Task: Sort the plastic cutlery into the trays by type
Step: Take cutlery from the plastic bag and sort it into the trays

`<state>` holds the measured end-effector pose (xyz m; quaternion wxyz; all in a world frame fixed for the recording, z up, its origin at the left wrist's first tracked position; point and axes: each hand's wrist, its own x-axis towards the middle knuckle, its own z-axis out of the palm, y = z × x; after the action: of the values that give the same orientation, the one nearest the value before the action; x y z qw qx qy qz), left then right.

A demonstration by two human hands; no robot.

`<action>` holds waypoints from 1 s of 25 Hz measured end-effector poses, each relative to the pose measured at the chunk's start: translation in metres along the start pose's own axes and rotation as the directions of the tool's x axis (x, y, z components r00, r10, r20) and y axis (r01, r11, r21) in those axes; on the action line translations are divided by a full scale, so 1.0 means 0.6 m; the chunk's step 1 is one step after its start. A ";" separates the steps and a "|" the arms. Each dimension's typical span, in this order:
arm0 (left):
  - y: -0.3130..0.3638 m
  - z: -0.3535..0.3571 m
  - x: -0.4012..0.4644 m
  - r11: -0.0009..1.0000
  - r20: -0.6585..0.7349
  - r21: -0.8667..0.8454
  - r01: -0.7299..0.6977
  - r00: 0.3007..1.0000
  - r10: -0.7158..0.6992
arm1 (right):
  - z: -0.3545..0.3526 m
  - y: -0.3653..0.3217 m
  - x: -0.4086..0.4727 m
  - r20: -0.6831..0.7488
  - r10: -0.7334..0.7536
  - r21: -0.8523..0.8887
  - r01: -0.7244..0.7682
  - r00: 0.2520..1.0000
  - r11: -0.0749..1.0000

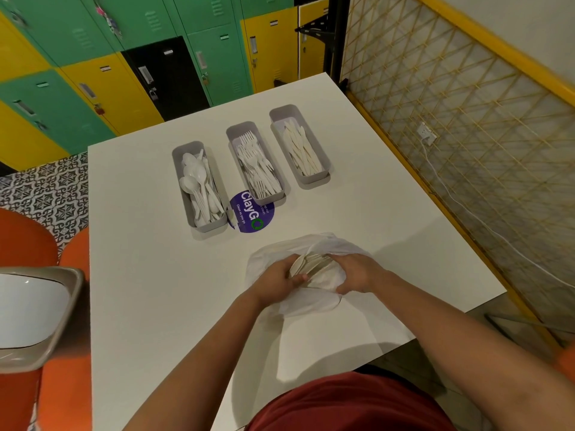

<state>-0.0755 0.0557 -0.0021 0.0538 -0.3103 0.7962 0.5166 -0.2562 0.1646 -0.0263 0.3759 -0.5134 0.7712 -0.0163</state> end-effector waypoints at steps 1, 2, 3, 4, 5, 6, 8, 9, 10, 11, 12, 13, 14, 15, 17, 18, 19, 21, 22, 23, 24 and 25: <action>0.002 0.000 0.000 0.999 -0.011 -0.027 -0.016 1.000 0.016 | -0.001 -0.001 -0.001 -0.001 0.000 -0.010 0.000 1.000 1.000; 0.004 -0.001 -0.001 0.998 -0.015 -0.055 -0.037 0.999 0.036 | -0.001 -0.001 -0.001 0.003 0.004 -0.020 -0.004 1.000 1.000; 0.006 0.000 -0.001 0.995 -0.018 -0.087 -0.056 0.998 0.054 | -0.001 -0.002 0.000 0.011 0.010 -0.030 -0.010 1.000 0.999; 0.010 0.000 -0.001 0.990 -0.017 -0.123 -0.067 0.998 0.066 | -0.001 -0.002 0.000 0.019 0.016 -0.041 -0.015 1.000 0.999; 0.016 0.001 0.000 0.985 -0.023 -0.156 -0.074 0.997 0.072 | -0.001 -0.003 0.001 0.026 0.021 -0.050 -0.020 0.999 0.999; 0.024 0.001 0.000 0.978 -0.038 -0.191 -0.081 0.996 0.075 | -0.002 -0.002 0.001 0.034 0.027 -0.059 -0.025 0.999 0.998; 0.040 0.001 -0.001 0.962 -0.115 -0.243 -0.124 0.988 0.098 | -0.002 -0.002 0.001 0.046 0.029 -0.068 -0.026 0.999 0.997; 0.048 0.001 -0.001 0.952 -0.183 -0.262 -0.156 0.977 0.110 | -0.003 -0.002 0.001 0.046 0.023 -0.063 -0.020 0.999 0.998; 0.055 0.002 0.000 0.939 -0.261 -0.290 -0.186 0.959 0.109 | -0.002 -0.001 0.001 0.042 0.015 -0.051 -0.013 0.999 0.999; 0.062 0.002 0.000 0.924 -0.331 -0.326 -0.197 0.940 0.083 | -0.001 -0.001 0.000 0.037 0.008 -0.041 -0.006 0.999 0.999; 0.070 0.002 0.000 0.904 -0.380 -0.379 -0.198 0.924 0.043 | -0.002 -0.003 -0.001 0.036 0.003 -0.040 -0.001 0.999 0.999; 0.077 0.001 0.002 0.882 -0.411 -0.433 -0.188 0.912 -0.008 | -0.004 -0.006 -0.003 0.048 0.002 -0.056 0.001 0.999 0.998; 0.083 -0.001 0.003 0.855 -0.425 -0.488 -0.175 0.903 -0.058 | -0.009 -0.010 -0.004 0.072 0.000 -0.089 0.006 0.997 0.996; 0.087 -0.005 0.006 0.826 -0.427 -0.540 -0.158 0.898 -0.108 | -0.020 -0.016 -0.006 0.106 0.003 -0.126 0.011 0.994 0.992; 0.095 -0.019 0.011 0.743 -0.419 -0.653 -0.146 0.887 -0.193 | -0.046 -0.032 -0.006 0.139 -0.011 -0.169 0.035 0.990 0.985; 0.098 -0.029 0.013 0.687 -0.408 -0.713 -0.145 0.882 -0.237 | -0.060 -0.041 -0.006 0.113 -0.029 -0.170 0.048 0.993 0.984; 0.102 -0.038 0.016 0.623 -0.391 -0.769 -0.145 0.877 -0.280 | -0.073 -0.052 -0.007 0.048 -0.048 -0.139 0.054 0.998 0.989; 0.110 -0.052 0.020 0.493 -0.349 -0.857 -0.149 0.872 -0.342 | -0.092 -0.079 -0.010 -0.139 -0.030 0.110 0.046 0.990 0.993; 0.113 -0.058 0.021 0.440 -0.333 -0.884 -0.156 0.871 -0.360 | -0.100 -0.098 -0.014 -0.203 0.003 0.309 0.061 0.979 0.949; 0.115 -0.063 0.023 0.392 -0.326 -0.904 -0.172 0.871 -0.368 | -0.107 -0.118 -0.020 -0.211 0.031 0.484 0.076 0.977 0.872; 0.118 -0.069 0.023 0.348 -0.328 -0.916 -0.198 0.871 -0.367 | -0.114 -0.136 -0.024 -0.172 0.033 0.595 0.077 0.985 0.800; 0.120 -0.074 0.025 0.312 -0.333 -0.924 -0.223 0.870 -0.365 | -0.118 -0.150 -0.028 -0.123 0.011 0.636 0.071 0.992 0.769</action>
<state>-0.1167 0.0308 0.0690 -0.3161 -0.4369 0.3100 0.7830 -0.2250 0.1100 0.0705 0.4808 -0.3654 0.7326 -0.3141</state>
